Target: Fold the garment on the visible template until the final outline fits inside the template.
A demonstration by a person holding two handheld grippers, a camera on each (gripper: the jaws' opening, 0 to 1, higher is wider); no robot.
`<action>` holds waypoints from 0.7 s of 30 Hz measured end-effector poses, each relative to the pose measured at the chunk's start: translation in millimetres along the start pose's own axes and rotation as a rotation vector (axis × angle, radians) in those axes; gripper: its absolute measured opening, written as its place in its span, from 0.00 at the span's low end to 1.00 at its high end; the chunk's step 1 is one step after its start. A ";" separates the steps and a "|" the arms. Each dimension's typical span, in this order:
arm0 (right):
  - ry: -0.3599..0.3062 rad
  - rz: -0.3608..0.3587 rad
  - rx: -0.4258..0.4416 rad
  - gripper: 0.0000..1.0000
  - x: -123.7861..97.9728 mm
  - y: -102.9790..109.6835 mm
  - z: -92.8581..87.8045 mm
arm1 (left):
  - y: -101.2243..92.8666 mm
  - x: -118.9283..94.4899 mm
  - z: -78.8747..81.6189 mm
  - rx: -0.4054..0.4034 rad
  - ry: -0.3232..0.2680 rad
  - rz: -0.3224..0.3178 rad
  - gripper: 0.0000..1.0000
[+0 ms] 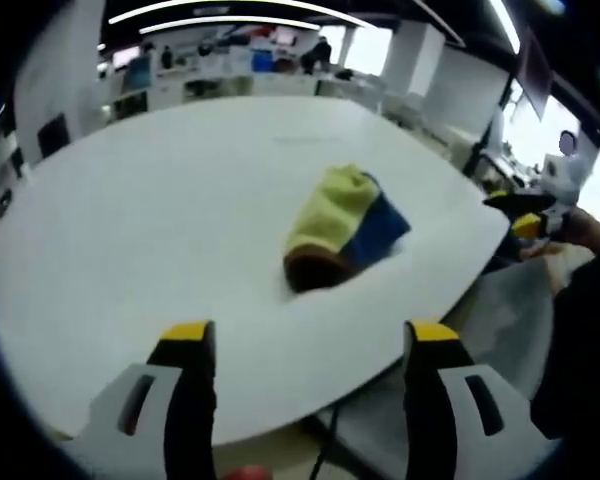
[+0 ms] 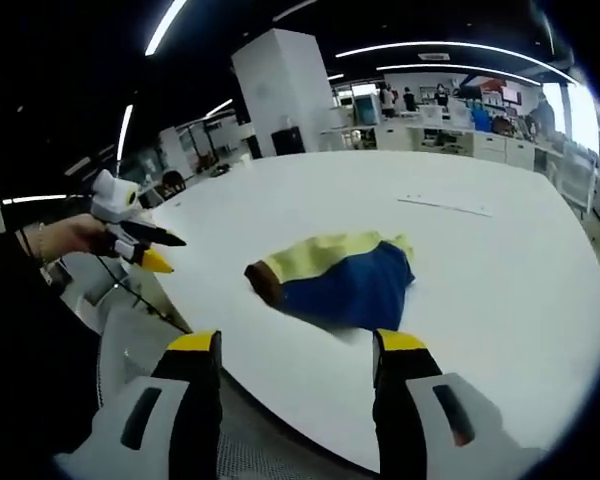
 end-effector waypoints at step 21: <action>0.049 0.022 -0.076 0.51 34.1 7.1 -19.0 | 3.8 21.6 -12.3 0.033 0.023 0.009 0.65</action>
Point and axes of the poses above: the point that each gripper's makers call its tool centre point, and the gripper's own axes: x roughly forward along the fingers, y roughly to its left, z roughly out of its top, the point moved 3 cm from there along -x, roughly backward along the fingers, and after that the axes turned 10 degrees about x, right-handed, at the moved point
